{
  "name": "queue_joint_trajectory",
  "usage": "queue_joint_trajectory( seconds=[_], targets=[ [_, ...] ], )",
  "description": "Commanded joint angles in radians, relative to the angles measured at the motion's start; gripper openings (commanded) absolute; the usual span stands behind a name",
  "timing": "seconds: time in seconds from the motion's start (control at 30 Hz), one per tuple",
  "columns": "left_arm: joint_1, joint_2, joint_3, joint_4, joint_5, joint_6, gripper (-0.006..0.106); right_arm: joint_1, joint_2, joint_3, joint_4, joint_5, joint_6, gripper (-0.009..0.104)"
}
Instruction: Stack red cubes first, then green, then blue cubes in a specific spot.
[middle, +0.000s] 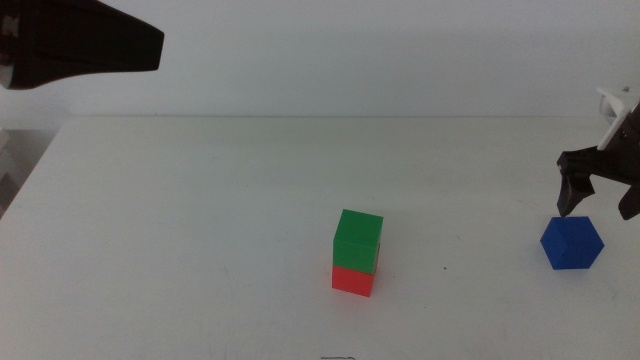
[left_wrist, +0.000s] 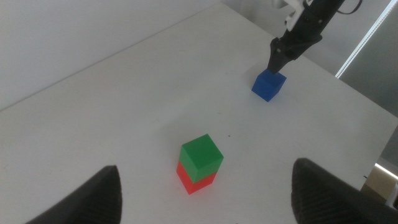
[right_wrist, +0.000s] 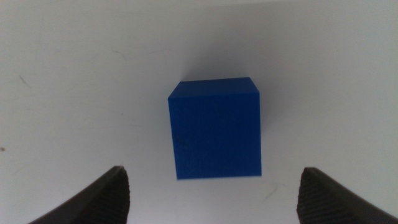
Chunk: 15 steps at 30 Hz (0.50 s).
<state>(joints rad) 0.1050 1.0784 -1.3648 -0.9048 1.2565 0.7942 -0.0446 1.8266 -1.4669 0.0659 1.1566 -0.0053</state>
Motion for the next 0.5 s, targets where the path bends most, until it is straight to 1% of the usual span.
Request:
queue_joint_trajectory(
  seconds=[0.0, 0.47],
  targets=[
    [-0.009, -0.014, -0.022, -0.056, -0.013, -0.009, 0.093, 0.001, -0.032, -0.032, -0.004, -0.024, -0.012, 0.090],
    [-0.009, -0.014, -0.022, -0.056, -0.013, -0.009, 0.093, 0.001, 0.080, -0.032, 0.007, -0.052, -0.012, 0.090]
  ],
)
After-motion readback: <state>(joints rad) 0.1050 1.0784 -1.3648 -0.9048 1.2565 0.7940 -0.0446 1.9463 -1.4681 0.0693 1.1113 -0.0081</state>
